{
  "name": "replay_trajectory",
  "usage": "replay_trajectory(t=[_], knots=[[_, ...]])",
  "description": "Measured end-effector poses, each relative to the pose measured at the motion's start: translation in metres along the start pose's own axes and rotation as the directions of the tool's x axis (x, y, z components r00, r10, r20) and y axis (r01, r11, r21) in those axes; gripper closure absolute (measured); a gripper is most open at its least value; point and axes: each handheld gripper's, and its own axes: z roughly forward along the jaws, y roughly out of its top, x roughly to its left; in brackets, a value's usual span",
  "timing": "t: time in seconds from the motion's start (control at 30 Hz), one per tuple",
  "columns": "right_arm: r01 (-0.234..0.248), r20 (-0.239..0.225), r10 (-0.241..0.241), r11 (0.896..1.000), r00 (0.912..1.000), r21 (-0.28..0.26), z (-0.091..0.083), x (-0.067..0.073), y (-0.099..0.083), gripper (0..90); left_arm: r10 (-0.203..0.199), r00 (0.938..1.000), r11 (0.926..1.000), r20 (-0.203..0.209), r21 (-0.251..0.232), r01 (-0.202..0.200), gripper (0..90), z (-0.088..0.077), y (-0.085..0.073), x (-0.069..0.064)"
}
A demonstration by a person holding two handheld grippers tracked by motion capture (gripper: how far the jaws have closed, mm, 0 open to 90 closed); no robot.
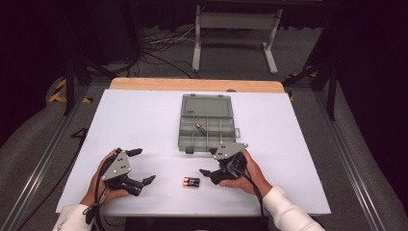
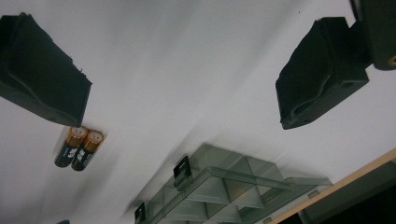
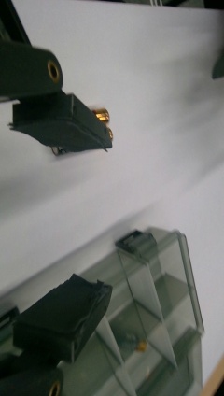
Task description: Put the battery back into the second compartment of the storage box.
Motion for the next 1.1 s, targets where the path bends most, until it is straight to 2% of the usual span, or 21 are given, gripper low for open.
replay_trajectory(t=[0.03, 0.23, 0.3, 0.37, 0.43, 0.57, 0.83, 0.9, 0.97, 1.1], knots=[[0.0, 0.0, 0.0, 1.0, 1.0, 0.0, 0.0, 0.0, 0.0, 28.6, -0.002, 1.0, 1.0, 0.001, 0.0, 0.002, 3.3, 0.0, 0.0, 0.0], [0.024, -0.069, -0.02, 0.998, 0.9974, 0.061, 0.015, 0.01, 0.0, 36.3, 0.005, 1.0, 1.0, 0.004, 0.003, -0.005, 3.4, 0.0, 0.0, -0.001], [0.024, -0.095, -0.016, 0.997, 0.9953, 0.079, 0.021, 0.011, 0.0, 40.5, 0.006, 1.0, 0.9999, 0.005, 0.009, -0.006, 3.5, 0.0, 0.0, -0.002], [0.023, -0.101, -0.013, 0.995, 0.9948, 0.092, 0.023, 0.012, 0.0, 41.5, 0.005, 1.0, 0.9999, 0.006, 0.009, -0.006, 3.5, 0.0, 0.0, -0.002], [0.026, -0.128, -0.011, 0.993, 0.9917, 0.114, 0.029, 0.014, 0.0, 43.3, 0.008, 1.0, 0.9999, 0.005, 0.012, -0.008, 3.5, -0.001, 0.0, -0.001], [0.041, -0.146, -0.02, 0.989, 0.989, 0.139, 0.037, 0.016, 0.002, 47.1, -0.004, 1.0, 1.0, 0.002, 0.009, 0.004, 3.5, -0.003, -0.002, -0.003], [0.019, -0.158, 0.005, 0.989, 0.9875, 0.149, 0.043, 0.01, 0.003, 55.6, -0.014, 0.9999, 0.9998, -0.006, 0.014, 0.014, 3.5, -0.005, -0.004, -0.003], [0.024, -0.157, 0.002, 0.986, 0.9875, 0.165, 0.045, 0.01, 0.002, 58.0, -0.009, 0.9999, 0.9998, -0.01, 0.016, 0.009, 3.5, -0.005, -0.004, -0.003], [0.033, -0.167, -0.003, 0.983, 0.986, 0.182, 0.048, 0.011, 0.001, 61.5, -0.015, 0.9999, 0.9998, -0.007, 0.016, 0.015, 3.5, -0.005, -0.004, -0.003], [0.036, -0.168, 0.001, 0.975, 0.9858, 0.219, 0.053, 0.009, 0.004, 74.8, -0.012, 0.9999, 0.9997, -0.011, 0.02, 0.012, 3.6, -0.005, -0.005, -0.003]])
